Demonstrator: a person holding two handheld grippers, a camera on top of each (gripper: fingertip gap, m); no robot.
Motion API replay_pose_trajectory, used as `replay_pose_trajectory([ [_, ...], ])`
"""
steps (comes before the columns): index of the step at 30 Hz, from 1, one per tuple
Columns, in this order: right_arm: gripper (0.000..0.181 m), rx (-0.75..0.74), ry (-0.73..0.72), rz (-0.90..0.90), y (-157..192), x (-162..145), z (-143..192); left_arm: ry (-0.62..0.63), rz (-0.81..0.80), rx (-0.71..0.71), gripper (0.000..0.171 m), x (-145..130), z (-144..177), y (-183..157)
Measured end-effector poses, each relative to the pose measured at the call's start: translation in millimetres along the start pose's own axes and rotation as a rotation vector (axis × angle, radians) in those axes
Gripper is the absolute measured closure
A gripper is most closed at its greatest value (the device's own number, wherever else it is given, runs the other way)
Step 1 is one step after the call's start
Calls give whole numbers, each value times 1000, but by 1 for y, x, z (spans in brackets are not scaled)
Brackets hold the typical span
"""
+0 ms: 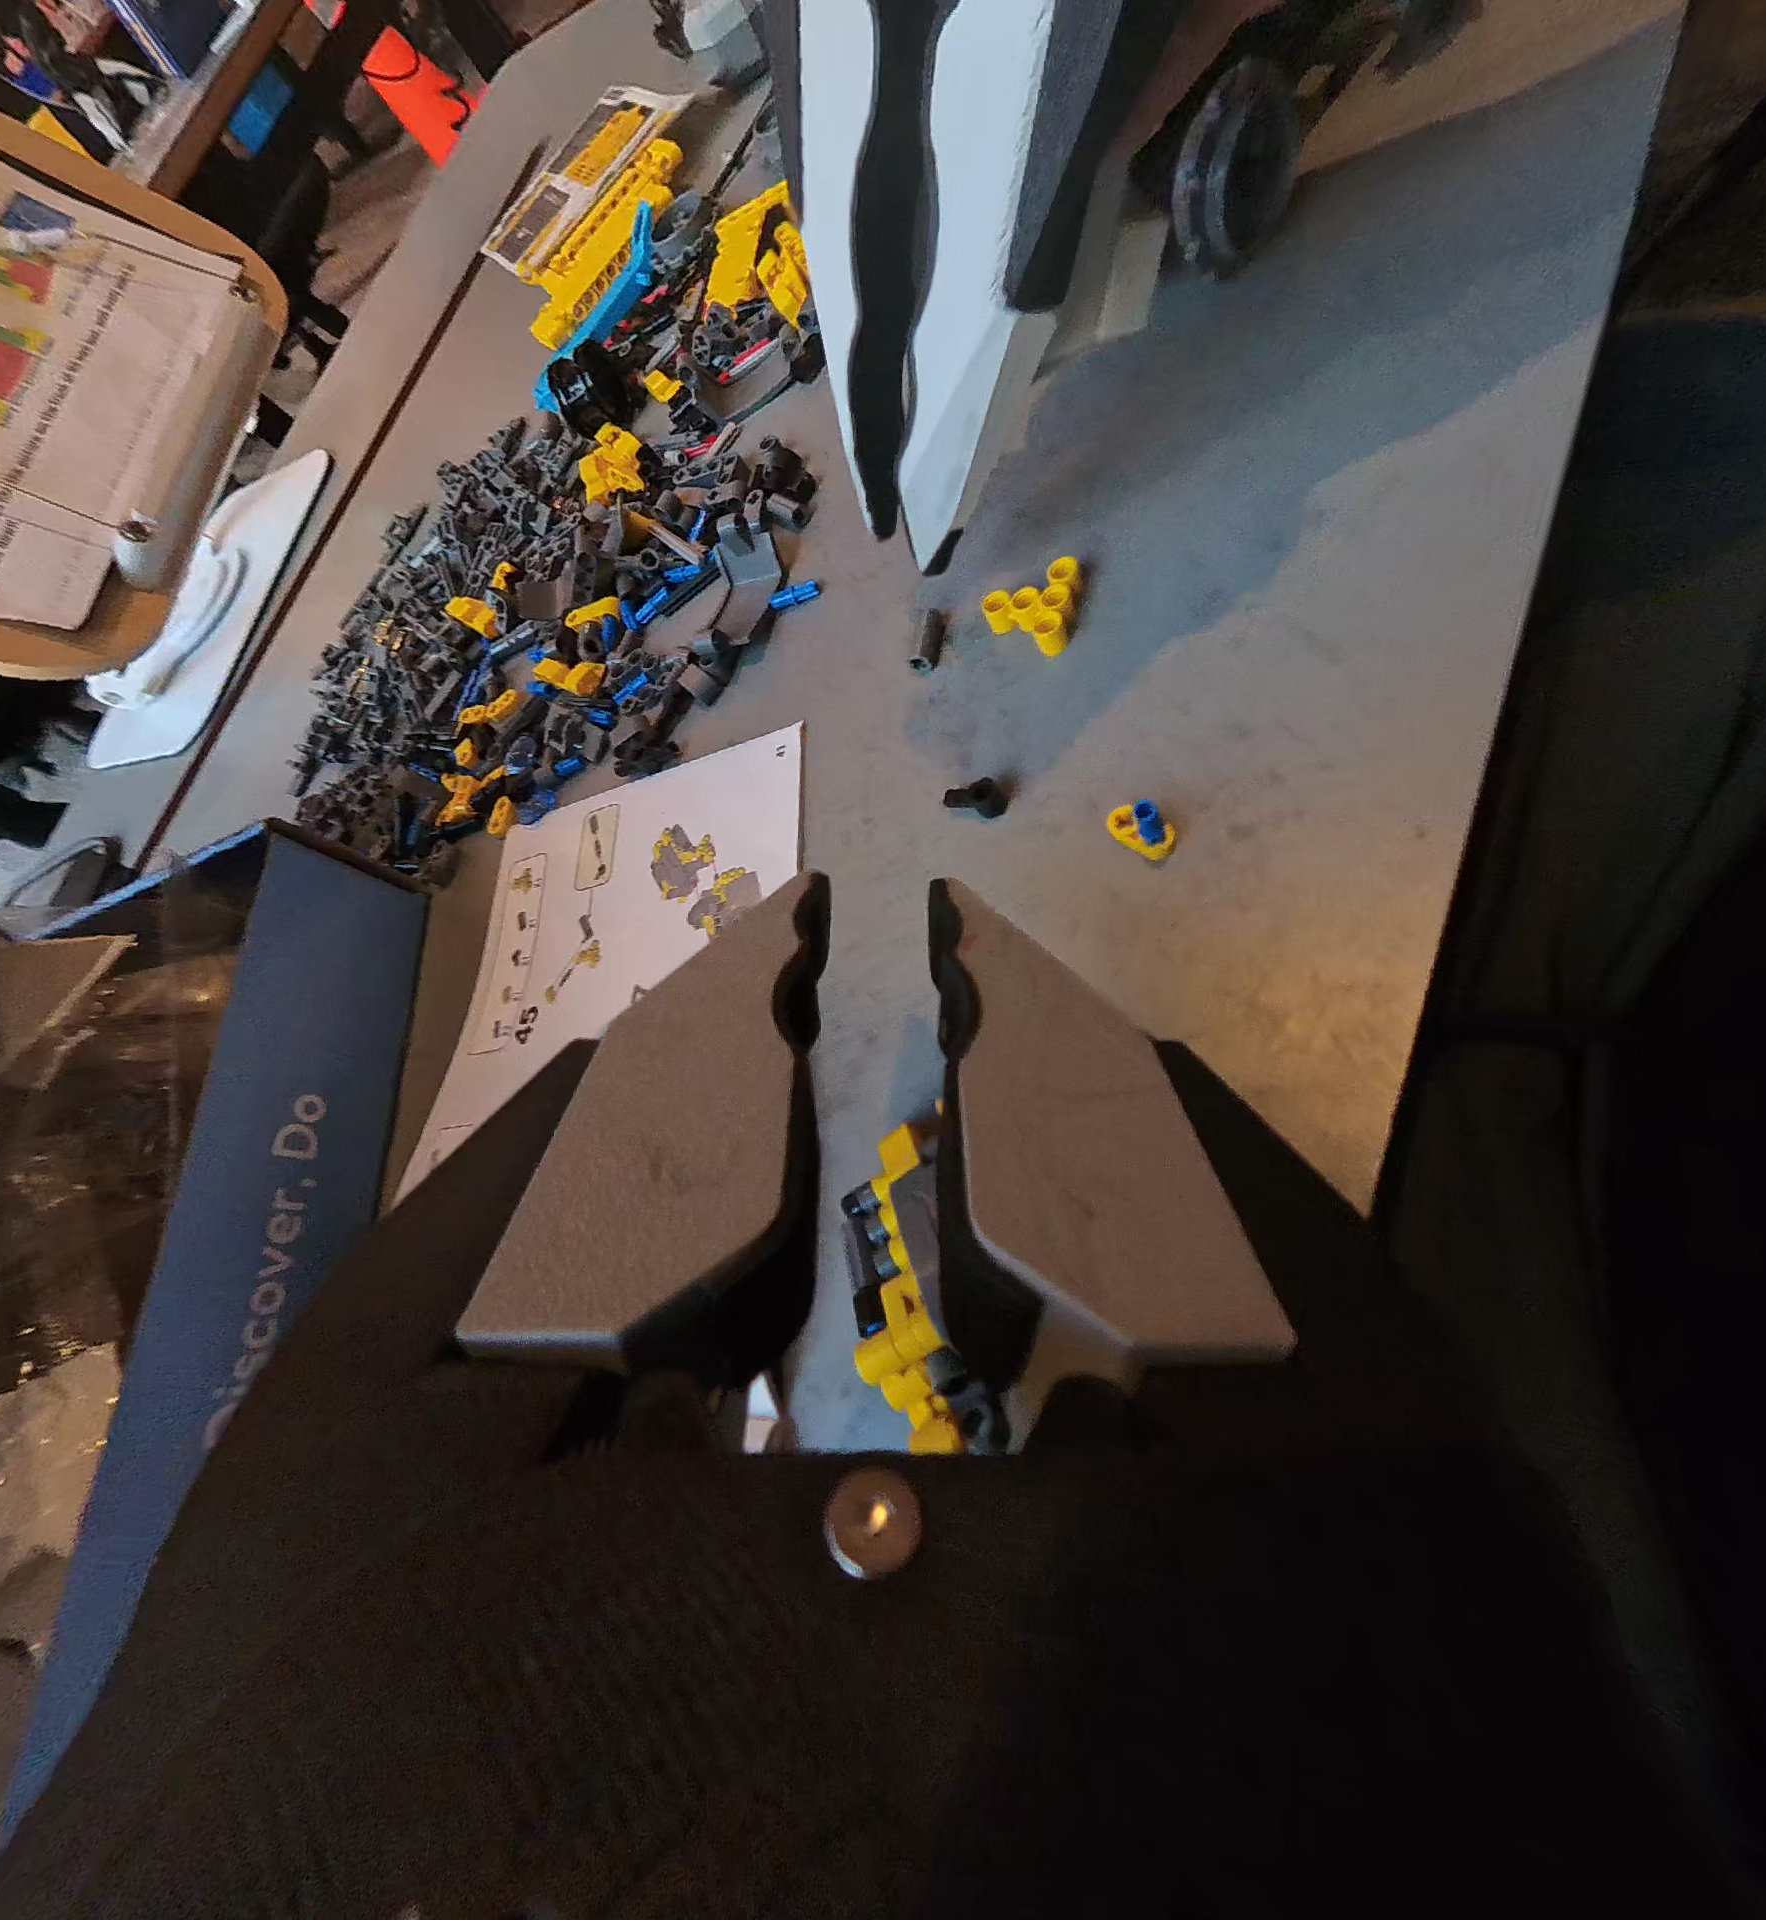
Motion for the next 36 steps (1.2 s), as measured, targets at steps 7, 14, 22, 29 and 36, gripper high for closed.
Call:
replay_pose_trajectory([
  [7,167,48,102,48,-1,0,-15,-11,31,-11,155,-1,4,3],
  [14,176,109,111,67,-1,3,-18,-2,18,-20,156,-4,2,1],
  [22,181,127,86,71,1,5,-17,-5,30,-24,156,-5,2,2],
  [29,181,161,-13,59,6,13,-6,-3,43,-46,156,-4,-2,-2],
  [36,181,159,10,49,5,7,-11,-2,44,-49,156,-2,-2,-3],
])
Point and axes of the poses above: each gripper's, where its closed fingertips meet, z back along the fingers, x out of its top, y = z × x across the jaws, the point moved 10 cm from there along z, back along the fingers, and after that the axes turned 3 degrees about z, right-handed, at the moved point
